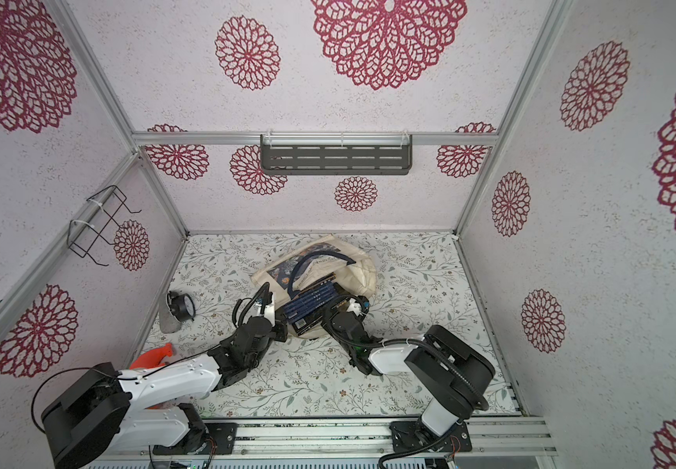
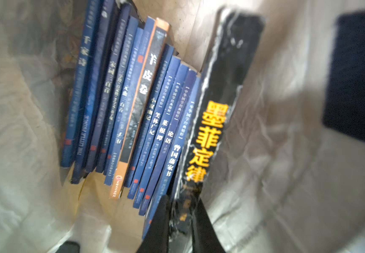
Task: Take out the books from the canvas bag
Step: Pick up the book from the canvas bag.
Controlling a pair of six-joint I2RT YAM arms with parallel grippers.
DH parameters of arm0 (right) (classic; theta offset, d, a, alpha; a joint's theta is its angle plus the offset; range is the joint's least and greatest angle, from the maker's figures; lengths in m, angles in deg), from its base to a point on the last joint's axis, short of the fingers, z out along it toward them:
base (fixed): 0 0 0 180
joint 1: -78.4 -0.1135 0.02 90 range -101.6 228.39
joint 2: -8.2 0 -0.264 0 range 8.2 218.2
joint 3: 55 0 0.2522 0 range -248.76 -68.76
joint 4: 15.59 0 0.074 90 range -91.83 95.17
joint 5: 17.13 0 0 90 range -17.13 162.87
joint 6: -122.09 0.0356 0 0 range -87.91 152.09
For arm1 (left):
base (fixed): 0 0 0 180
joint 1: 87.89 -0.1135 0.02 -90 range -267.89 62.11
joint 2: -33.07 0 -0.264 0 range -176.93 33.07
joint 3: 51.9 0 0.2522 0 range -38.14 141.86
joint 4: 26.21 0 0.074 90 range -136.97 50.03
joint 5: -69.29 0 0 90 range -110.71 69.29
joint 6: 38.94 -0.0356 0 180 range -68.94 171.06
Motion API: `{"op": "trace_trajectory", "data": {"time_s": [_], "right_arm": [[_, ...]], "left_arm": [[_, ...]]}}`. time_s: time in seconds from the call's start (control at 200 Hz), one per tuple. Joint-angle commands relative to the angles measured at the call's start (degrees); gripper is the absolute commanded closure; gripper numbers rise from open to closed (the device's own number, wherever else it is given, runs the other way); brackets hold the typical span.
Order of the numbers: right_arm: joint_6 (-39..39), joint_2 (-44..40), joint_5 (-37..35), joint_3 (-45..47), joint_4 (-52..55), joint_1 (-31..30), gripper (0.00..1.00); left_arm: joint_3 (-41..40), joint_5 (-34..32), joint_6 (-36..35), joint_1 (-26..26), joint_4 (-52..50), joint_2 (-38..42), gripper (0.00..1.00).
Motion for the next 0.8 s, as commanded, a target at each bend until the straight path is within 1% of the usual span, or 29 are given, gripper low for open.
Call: {"op": "trace_trajectory", "data": {"time_s": [0.0, 0.16, 0.215, 0.28, 0.385, 0.435, 0.5, 0.555, 0.64, 0.675, 0.796], "right_arm": [[-3.7, -3.8, -1.4, 0.6, -0.3, -0.7, 0.9], [-4.5, -3.6, -1.4, 1.3, -2.3, -0.6, 0.61], [-4.1, -2.8, -0.9, 0.9, -2.5, -0.8, 0.54], [-3.4, -1.2, -0.6, 0.2, -3.3, -0.9, 0.5], [-2.9, 2.2, 0.4, -1.4, -5.3, -1.1, 0.48], [-2.8, 3.5, 0.5, -2.1, -6.0, -1.2, 0.49], [-3.1, 4.8, 0.1, -2.6, -7.0, -1.2, 0.53], [-3.2, 5.7, -0.4, -3.0, -7.4, -1.3, 0.61], [-3.5, 6.5, -0.5, -2.5, -8.8, -1.3, 0.8], [-3.5, 6.4, -0.5, -2.2, -8.9, -1.2, 0.86], [-3.7, 4.0, -0.9, 0.0, -8.6, -1.3, 0.96]], "left_arm": [[1.3, -1.6, -1.3, 0.4, -0.3, -0.7, 1.0], [1.4, -1.8, -1.4, 0.5, -0.3, -1.0, 1.0], [1.4, -1.8, -1.4, 0.6, -0.3, -1.0, 1.0], [1.3, -1.8, -1.5, 0.5, -0.2, -1.0, 1.0], [1.3, -1.7, -1.7, 0.5, 0.0, -0.9, 1.0], [1.3, -1.7, -1.6, 0.5, 0.0, -0.9, 1.0], [1.2, -1.4, -1.6, 0.6, 0.2, -0.9, 1.0], [1.1, -1.4, -1.6, 0.6, 0.2, -1.0, 1.0], [1.1, -1.4, -1.7, 0.7, 0.2, -1.0, 1.0], [1.1, -1.6, -1.8, 0.6, 0.2, -0.9, 1.0], [1.1, -1.9, -1.8, 0.7, 0.2, -0.6, 1.0]]}}
